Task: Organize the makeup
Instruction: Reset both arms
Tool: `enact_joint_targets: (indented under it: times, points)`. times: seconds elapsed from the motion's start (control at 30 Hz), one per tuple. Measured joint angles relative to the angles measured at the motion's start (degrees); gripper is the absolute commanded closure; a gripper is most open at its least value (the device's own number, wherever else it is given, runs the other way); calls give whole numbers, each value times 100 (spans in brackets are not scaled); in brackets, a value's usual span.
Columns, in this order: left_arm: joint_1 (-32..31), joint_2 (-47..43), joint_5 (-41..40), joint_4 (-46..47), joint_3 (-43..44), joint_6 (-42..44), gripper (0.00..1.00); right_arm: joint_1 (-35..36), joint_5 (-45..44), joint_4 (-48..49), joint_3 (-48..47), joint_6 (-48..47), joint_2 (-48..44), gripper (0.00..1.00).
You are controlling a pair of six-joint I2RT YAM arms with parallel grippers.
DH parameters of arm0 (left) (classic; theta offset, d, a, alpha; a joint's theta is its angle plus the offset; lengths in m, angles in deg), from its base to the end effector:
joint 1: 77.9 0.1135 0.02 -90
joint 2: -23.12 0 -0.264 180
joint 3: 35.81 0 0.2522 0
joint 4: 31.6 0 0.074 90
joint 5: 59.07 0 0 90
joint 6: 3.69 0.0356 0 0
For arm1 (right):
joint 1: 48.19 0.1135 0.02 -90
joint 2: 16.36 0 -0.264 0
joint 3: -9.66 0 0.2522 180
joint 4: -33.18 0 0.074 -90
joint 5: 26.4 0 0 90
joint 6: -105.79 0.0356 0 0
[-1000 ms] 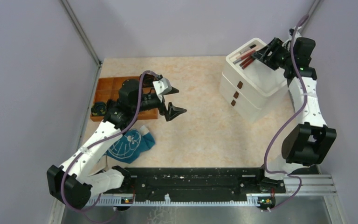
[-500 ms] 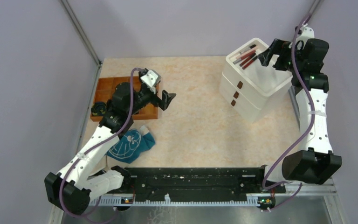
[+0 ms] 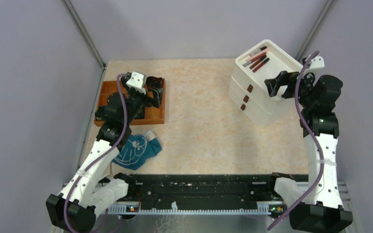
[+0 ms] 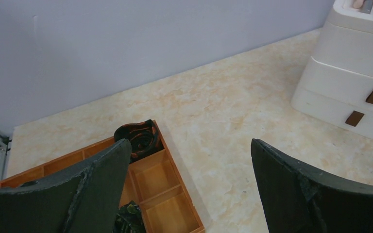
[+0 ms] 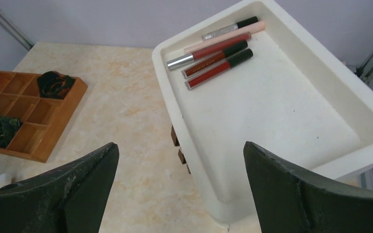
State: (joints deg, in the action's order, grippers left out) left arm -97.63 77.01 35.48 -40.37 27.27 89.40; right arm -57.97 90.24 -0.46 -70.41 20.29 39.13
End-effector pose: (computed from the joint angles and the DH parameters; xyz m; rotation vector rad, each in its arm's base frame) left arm 0.2088 -0.0779 0.3679 0.3721 1.5261 -0.2905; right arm 0.2040 -0.0190 0.4193 -0.1286 1.7185 0.3331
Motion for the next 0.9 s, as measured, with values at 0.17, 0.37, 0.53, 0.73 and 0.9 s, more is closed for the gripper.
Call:
enact_joint_targets:
  times: [0.17,0.37,0.53,0.73,0.9]
  points:
    - [295,-323,55,177,-269,52,1,-2,46,492,940,-39,-616,1]
    - [511,-756,463,319,-466,310,1,-2,37,616,1143,-354,-1209,1]
    - [625,-1097,675,358,-466,498,1,-2,-13,535,1141,-616,-1696,1]
    - [654,-1469,745,216,-461,789,1,-2,33,310,1134,-962,-2210,1]
    - [654,-1746,807,-188,-446,907,1,-2,173,208,1128,-1091,-2461,1]
